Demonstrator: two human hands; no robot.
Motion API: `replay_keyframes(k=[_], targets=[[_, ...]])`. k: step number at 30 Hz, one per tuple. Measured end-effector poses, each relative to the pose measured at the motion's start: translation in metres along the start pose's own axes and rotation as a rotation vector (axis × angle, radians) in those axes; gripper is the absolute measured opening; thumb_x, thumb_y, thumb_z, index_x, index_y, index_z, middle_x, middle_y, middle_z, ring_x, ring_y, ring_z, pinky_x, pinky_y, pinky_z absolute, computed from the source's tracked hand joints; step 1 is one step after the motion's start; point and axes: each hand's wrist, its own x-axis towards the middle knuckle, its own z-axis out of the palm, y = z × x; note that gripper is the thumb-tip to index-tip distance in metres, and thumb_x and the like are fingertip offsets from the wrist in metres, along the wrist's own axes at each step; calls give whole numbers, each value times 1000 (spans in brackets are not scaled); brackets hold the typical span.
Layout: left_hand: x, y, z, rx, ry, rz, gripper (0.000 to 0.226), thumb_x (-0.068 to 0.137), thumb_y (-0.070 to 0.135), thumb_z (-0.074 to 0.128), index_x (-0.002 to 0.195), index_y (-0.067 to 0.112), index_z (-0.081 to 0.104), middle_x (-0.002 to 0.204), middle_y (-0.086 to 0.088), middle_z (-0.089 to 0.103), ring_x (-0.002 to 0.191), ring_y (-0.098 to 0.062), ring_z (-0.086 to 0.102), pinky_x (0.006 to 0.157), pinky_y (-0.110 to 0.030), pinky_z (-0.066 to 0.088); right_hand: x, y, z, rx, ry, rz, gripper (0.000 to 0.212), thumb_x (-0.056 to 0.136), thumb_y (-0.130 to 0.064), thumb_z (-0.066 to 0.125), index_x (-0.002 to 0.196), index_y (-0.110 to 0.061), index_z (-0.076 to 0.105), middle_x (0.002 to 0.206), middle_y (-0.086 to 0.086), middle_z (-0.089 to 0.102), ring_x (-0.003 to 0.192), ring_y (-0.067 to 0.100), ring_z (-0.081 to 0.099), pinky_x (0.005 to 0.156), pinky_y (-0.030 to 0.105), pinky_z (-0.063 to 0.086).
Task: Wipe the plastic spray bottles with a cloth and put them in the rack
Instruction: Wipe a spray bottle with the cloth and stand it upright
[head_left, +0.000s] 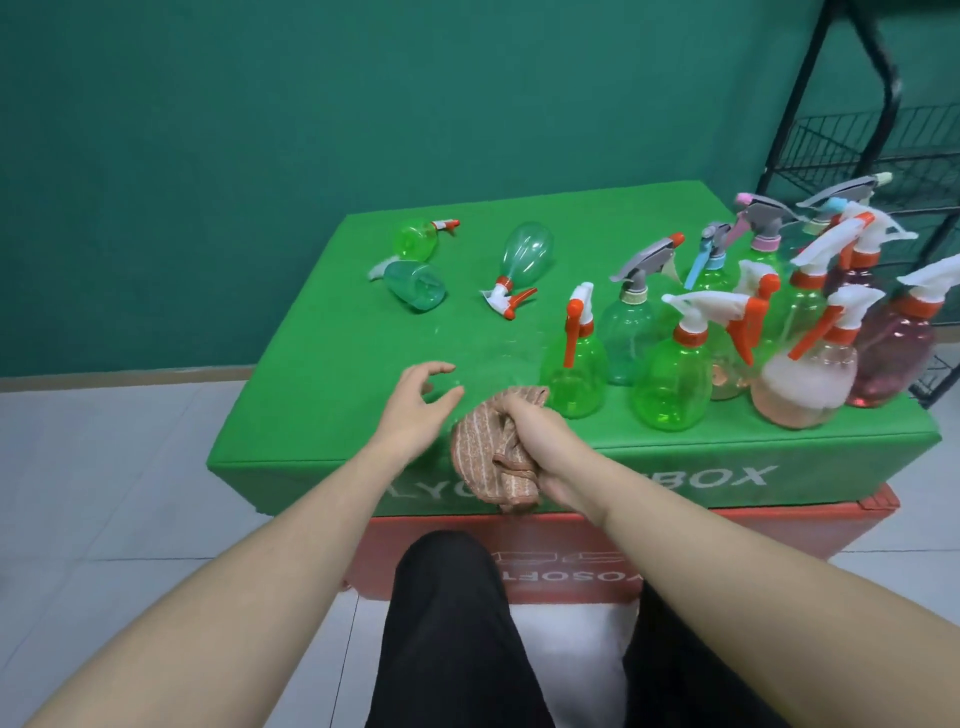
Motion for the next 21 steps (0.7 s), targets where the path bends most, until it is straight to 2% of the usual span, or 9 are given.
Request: replay_keyframes(k=[2,6,9,11,13,15,19,21], targets=[[7,-12,-12,11,9,0,33,98,25,65,131,23,58,142,4,51,127,-13,47,106,-30,34,11,-5,14,6,24,-6,23,99,-27,56,106,-7,65,89,17,74,67,27,71,65,38,61],[32,-27,-29,2,0,11,31,98,21,65,129,19,60,135,5,56,122,-12,50,104,-27,35,40,-18,32,28,103,-57,25,100,-29,54,105,-8,66,82,10,75,73,24,71,72,36,60],[60,-31,-33,20,-32,31,31,98,21,65,129,23,59,134,5,57,124,-12,50,112,-32,37,63,-27,40,0,144,-92,27,101,-30,52,108,-7,65,86,10,72,78,25,70,78,39,58],[83,-31,-31,26,-55,52,31,98,20,66,127,23,60,131,5,58,126,-14,51,114,-34,37,78,-30,44,-23,197,-138,23,100,-28,52,102,-10,64,85,9,69,76,22,67,74,33,56],[109,-28,-26,56,-86,101,32,97,18,67,129,20,60,130,2,60,126,-16,53,113,-32,36,93,-33,46,-27,270,-173,18,100,-27,51,96,-14,63,89,12,69,80,23,67,76,33,56],[135,-22,-19,131,-126,167,36,97,19,67,132,19,59,134,-1,60,126,-15,53,111,-29,37,109,-36,45,-13,329,-193,17,99,-28,51,91,-18,62,93,13,70,85,26,68,80,37,56],[189,-5,3,279,-229,279,45,98,23,63,142,25,52,146,-6,55,121,-21,54,111,-36,38,137,-39,43,40,394,-241,14,95,-29,52,83,-23,57,82,6,64,76,22,63,67,32,50],[212,3,16,365,-267,324,51,99,24,61,147,29,46,153,-4,48,136,-23,45,117,-41,32,147,-38,41,72,411,-267,12,92,-30,53,82,-22,57,79,6,64,75,22,63,72,37,51]])
